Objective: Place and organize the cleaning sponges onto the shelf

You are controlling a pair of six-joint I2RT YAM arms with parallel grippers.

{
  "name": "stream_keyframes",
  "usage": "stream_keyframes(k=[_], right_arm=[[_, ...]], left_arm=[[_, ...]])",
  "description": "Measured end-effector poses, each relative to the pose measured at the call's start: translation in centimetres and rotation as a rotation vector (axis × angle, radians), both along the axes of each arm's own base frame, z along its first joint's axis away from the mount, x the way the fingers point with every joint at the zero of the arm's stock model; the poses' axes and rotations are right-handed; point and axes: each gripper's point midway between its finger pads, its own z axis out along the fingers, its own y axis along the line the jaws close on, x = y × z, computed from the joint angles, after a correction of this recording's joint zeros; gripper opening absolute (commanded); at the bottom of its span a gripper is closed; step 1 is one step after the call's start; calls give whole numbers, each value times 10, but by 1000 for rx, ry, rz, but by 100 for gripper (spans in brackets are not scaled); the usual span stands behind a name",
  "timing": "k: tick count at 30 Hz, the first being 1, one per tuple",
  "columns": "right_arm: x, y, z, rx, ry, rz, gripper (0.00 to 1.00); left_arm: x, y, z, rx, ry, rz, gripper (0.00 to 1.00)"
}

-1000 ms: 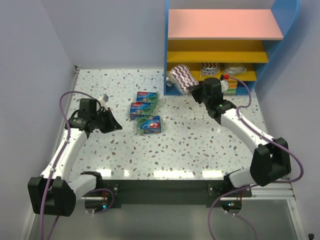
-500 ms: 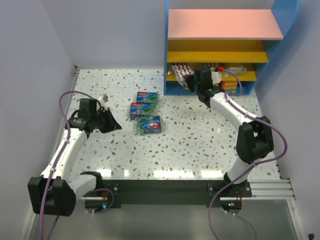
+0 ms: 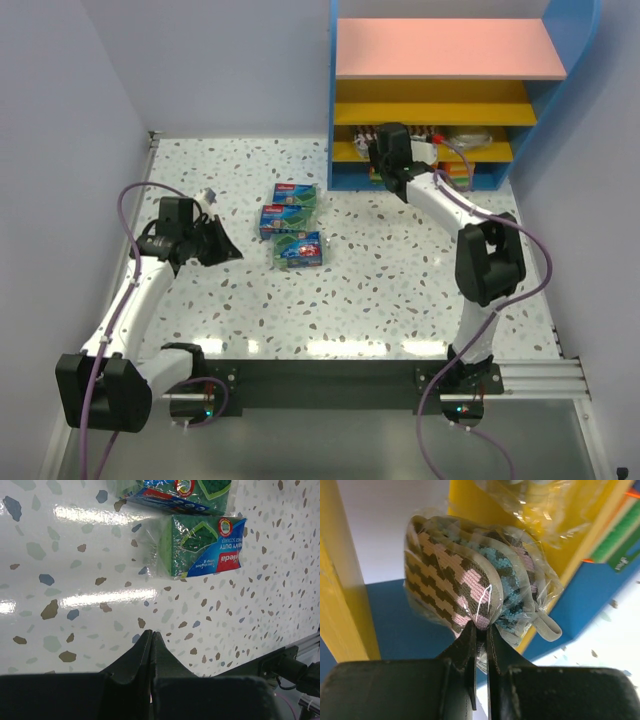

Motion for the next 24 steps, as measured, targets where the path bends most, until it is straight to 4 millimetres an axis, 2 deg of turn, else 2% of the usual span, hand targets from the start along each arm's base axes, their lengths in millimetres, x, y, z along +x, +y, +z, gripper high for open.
stream_keyframes(k=[4, 10, 12, 13, 16, 21, 24], right_arm=[[15, 2, 3, 29, -20, -35, 0], [21, -1, 3, 55, -37, -79, 2], [23, -1, 4, 63, -43, -82, 10], [24, 0, 4, 68, -49, -83, 18], [27, 2, 8, 87, -77, -82, 30], [30, 5, 12, 108, -119, -71, 43], [31, 7, 10, 118, -137, -60, 47]], left_arm=[[0, 2, -1, 11, 1, 9, 0], [0, 4, -2, 17, 10, 22, 0], [-1, 4, -3, 20, 12, 24, 0], [-1, 5, -3, 21, 15, 25, 0], [-1, 5, -4, 23, 16, 26, 0], [-1, 5, -4, 23, 16, 26, 0], [-1, 5, -3, 23, 16, 26, 0]])
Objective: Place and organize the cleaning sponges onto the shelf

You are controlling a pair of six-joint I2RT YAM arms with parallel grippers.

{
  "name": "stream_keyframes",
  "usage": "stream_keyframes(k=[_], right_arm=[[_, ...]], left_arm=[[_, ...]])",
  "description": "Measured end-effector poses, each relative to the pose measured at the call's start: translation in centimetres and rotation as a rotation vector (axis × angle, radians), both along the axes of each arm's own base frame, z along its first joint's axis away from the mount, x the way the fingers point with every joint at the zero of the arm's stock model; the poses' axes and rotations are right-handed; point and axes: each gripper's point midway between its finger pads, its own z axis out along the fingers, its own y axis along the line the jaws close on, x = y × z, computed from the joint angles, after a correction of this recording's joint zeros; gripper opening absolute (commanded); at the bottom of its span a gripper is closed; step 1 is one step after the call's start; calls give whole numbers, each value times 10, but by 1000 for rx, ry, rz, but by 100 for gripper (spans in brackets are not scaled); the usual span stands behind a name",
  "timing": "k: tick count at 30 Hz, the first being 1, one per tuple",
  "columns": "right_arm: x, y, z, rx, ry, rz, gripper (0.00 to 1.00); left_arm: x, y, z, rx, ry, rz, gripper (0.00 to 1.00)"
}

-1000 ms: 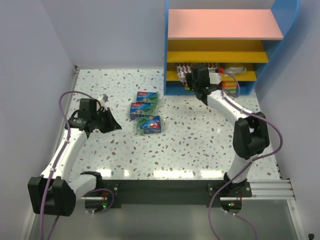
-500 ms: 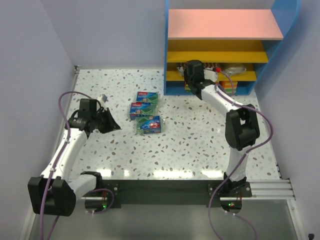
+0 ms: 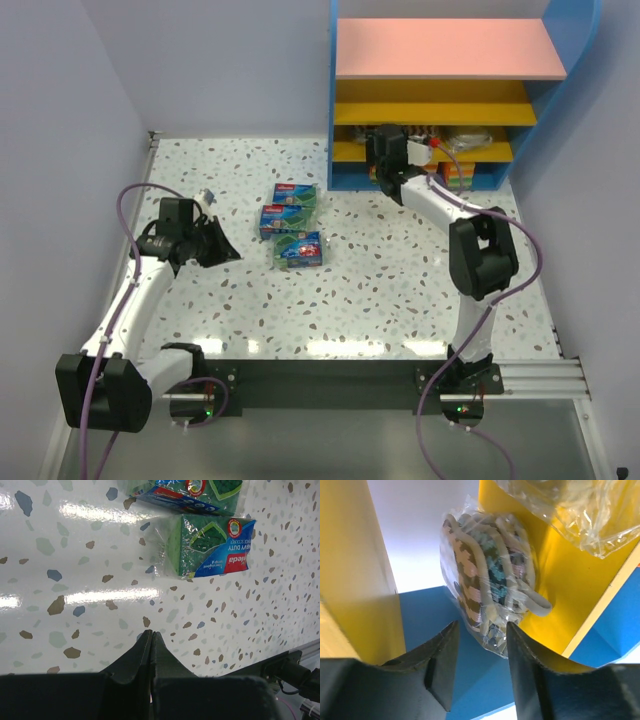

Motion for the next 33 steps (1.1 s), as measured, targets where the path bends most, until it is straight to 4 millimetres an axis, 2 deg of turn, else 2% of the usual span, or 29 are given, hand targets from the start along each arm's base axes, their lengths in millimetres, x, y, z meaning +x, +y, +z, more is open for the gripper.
stream_keyframes(k=[5, 8, 12, 17, 19, 21, 23, 27, 29, 31, 33], right_arm=[[-5, 4, -9, 12, -10, 30, 49], [-19, 4, -15, 13, -2, 62, 51], [-61, 3, -8, -43, 20, 149, 56], [-123, 11, 37, -210, -8, 378, 58], [-141, 17, 41, -318, -15, 500, 57], [-157, 28, 27, -430, 3, 651, 59], [-171, 38, -4, -531, 56, 794, 59], [-207, 72, -85, -715, 224, 1142, 61], [-226, 90, -117, -777, 275, 1287, 61], [-243, 101, -138, -813, 303, 1389, 62], [-253, 108, -150, -845, 316, 1452, 63]], left_arm=[[0, 0, 0, 0, 0, 0, 0], [0, 0, 0, -1, -1, 0, 0], [0, -2, 1, -9, -2, -4, 0], [3, -6, 2, -36, -17, -13, 0], [2, -8, -1, -48, -11, -18, 0], [0, -10, -5, -57, 0, -23, 0], [0, -12, -8, -66, 7, -30, 0], [1, -14, -9, -76, 10, -37, 0], [1, -15, -9, -81, 11, -41, 0], [1, -15, -9, -82, 10, -42, 0], [0, -15, -8, -82, 7, -42, 0]])
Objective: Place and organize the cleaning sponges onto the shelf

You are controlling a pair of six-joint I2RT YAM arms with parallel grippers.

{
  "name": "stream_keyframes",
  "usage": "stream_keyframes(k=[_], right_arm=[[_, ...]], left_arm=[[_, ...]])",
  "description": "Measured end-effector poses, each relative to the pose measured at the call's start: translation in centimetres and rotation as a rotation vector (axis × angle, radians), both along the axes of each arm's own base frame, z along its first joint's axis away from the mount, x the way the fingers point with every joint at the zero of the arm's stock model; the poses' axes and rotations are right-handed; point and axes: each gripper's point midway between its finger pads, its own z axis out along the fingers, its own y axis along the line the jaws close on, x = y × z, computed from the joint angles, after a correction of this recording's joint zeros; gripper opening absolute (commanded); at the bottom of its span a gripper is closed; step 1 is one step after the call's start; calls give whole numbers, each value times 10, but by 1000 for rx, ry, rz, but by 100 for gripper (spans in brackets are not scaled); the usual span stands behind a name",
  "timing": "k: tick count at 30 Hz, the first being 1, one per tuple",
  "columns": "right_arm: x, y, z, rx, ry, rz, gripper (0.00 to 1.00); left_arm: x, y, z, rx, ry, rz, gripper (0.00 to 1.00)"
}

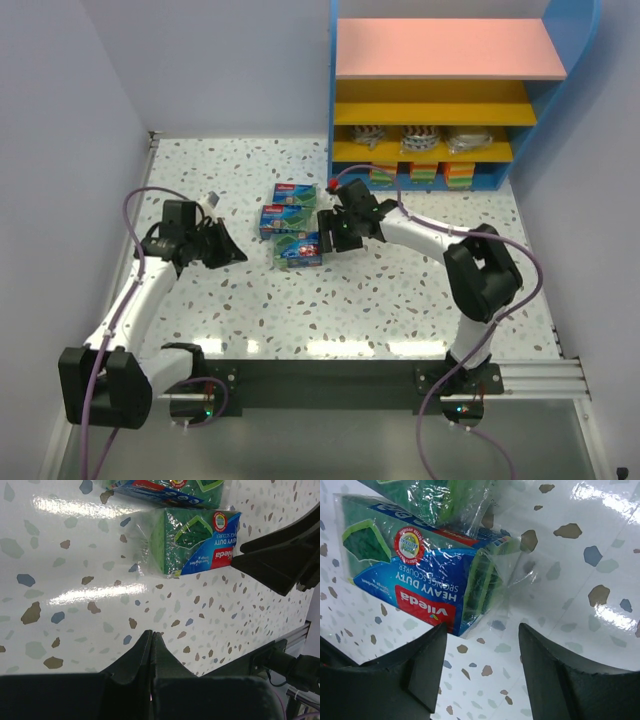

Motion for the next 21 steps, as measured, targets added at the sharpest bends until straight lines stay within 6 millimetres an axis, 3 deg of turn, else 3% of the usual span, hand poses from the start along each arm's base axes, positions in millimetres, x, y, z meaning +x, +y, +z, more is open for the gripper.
stream_keyframes(k=[7, 15, 19, 21], right_arm=[[16, 10, -2, -5, -35, 43, 66], [18, 14, 1, 17, -38, 43, 65], [24, 20, -3, 42, -34, 16, 50], [25, 25, -9, 60, -17, 3, 36]], left_arm=[[-5, 0, 8, -1, -33, 1, 0], [-14, 2, 5, 2, -30, 2, 0], [-16, 2, 2, 3, -17, 2, 0], [-16, 2, 2, 4, -13, 1, 0]])
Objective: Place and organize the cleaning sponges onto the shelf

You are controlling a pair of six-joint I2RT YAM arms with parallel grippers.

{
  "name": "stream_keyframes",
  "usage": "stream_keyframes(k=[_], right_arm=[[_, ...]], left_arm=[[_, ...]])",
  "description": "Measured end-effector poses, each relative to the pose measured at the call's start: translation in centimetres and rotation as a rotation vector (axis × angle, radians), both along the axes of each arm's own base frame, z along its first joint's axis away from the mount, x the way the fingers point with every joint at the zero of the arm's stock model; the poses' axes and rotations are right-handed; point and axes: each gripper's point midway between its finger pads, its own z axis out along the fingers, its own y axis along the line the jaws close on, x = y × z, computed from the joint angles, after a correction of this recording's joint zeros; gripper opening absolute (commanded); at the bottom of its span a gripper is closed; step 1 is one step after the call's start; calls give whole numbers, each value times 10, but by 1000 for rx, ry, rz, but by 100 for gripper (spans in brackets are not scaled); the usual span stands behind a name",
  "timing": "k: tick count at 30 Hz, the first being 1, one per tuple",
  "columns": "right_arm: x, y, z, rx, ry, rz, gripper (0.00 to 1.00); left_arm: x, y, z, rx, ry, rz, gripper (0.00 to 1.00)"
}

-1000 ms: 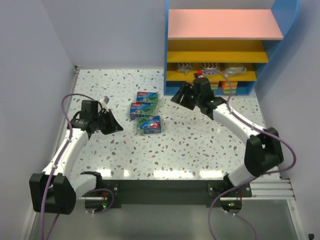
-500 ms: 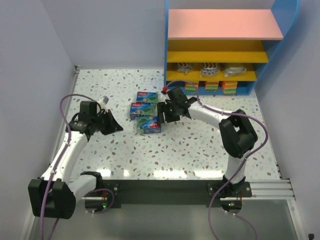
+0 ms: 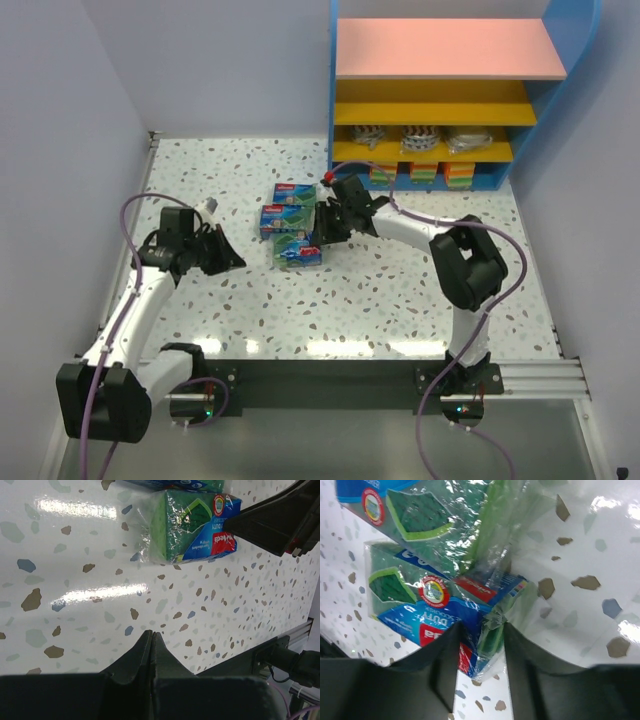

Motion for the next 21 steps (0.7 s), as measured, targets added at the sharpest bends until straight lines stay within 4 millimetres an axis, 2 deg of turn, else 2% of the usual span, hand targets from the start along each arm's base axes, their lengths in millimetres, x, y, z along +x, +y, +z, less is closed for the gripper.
stream_keyframes(k=[1, 2, 4, 5, 11, 15, 18, 21], right_arm=[[0, 4, 0, 22, 8, -3, 29], [2, 8, 2, 41, 9, -8, 14], [5, 13, 6, 70, 4, -19, 3], [6, 14, 8, 81, 0, -23, 0], [3, 8, 7, 112, 24, -69, 0], [-18, -20, 15, 131, 81, -112, 0], [-29, -47, 31, 163, 110, -173, 0], [-30, -67, 64, 214, 82, -242, 0]], left_arm=[[0, 0, -1, 0, 3, 0, 0], [0, 0, -2, 1, 6, -1, 0], [0, 0, -3, 2, 13, -1, 0], [0, 0, -4, 2, 15, -2, 0], [0, 0, -5, 6, 17, -7, 0], [0, 0, -5, 6, 18, -7, 0], [0, 0, -6, 5, 21, -8, 0], [1, 0, -8, 4, 30, -9, 0]])
